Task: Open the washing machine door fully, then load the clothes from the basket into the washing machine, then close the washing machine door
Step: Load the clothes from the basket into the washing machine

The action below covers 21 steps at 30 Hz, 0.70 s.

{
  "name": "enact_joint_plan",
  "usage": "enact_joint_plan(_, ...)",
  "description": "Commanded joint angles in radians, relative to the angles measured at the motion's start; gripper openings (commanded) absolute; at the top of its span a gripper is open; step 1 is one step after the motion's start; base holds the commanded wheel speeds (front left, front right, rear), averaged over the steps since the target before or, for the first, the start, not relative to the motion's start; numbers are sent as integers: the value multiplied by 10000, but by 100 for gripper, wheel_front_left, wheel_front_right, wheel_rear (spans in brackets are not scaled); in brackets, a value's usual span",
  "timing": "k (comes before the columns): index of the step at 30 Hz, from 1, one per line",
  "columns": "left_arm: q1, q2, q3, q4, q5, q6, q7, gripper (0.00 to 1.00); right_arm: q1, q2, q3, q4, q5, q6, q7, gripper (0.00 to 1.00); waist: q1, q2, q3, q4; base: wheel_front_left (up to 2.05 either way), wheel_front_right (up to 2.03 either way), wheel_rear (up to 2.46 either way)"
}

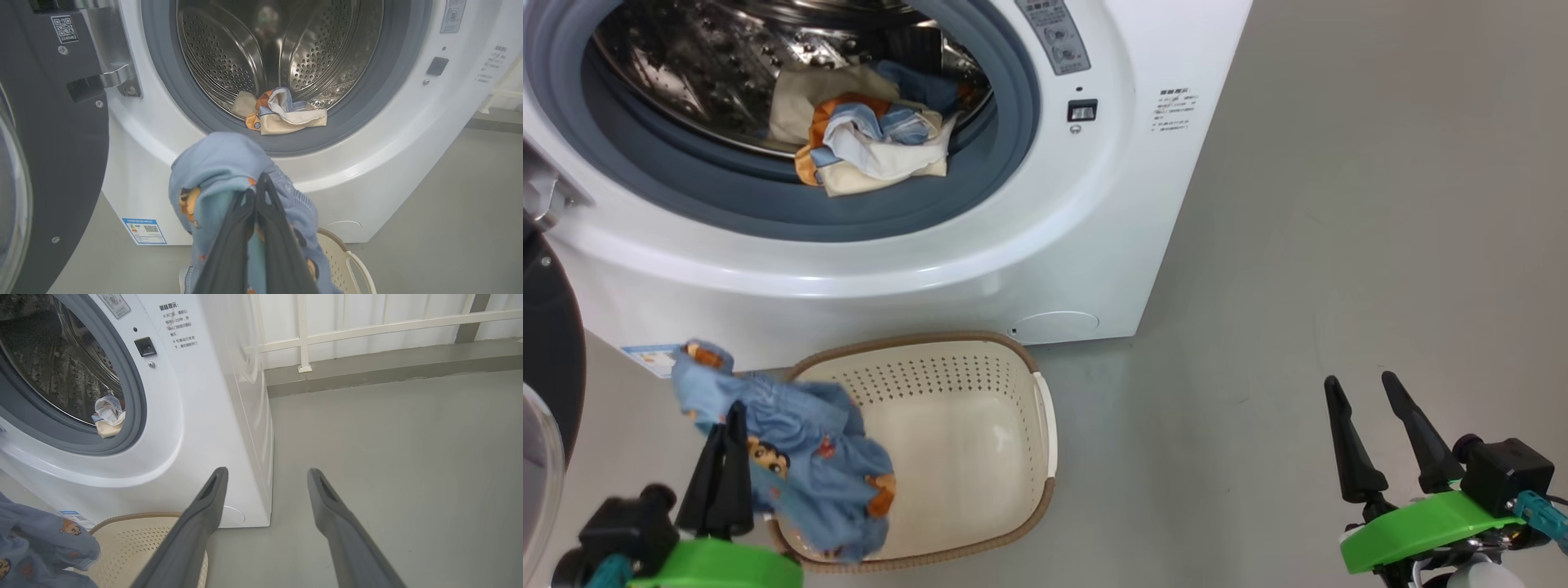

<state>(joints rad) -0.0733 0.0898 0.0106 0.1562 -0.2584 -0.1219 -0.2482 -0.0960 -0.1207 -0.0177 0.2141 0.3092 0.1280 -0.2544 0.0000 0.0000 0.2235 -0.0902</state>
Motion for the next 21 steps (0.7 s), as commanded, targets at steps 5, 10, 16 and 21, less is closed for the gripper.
enact_joint_plan(5, 527, -99, 580, -1050, 218, 97, -135, 0, 240, -103, 128, -273, -93, 27, -74, 100, 0, 0, -75, -47, 0, 0, 0)
enact_joint_plan(10, 685, -220, 582, -1271, 249, 88, -135, 0, 298, -98, 115, -260, -96, 27, -74, 100, 0, 0, -133, -84, 0, 0, 0)
enact_joint_plan(16, 368, -285, 433, -1208, 169, 42, -135, 0, 258, -72, 110, -305, -99, 27, -74, 100, 0, 0, -10, -126, 0, 0, 0)
enact_joint_plan(21, -265, -319, 234, -1068, 16, -1, -135, 0, 160, -13, 153, -346, -96, 27, -74, 100, 0, 0, 201, -176, 0, 0, 0)
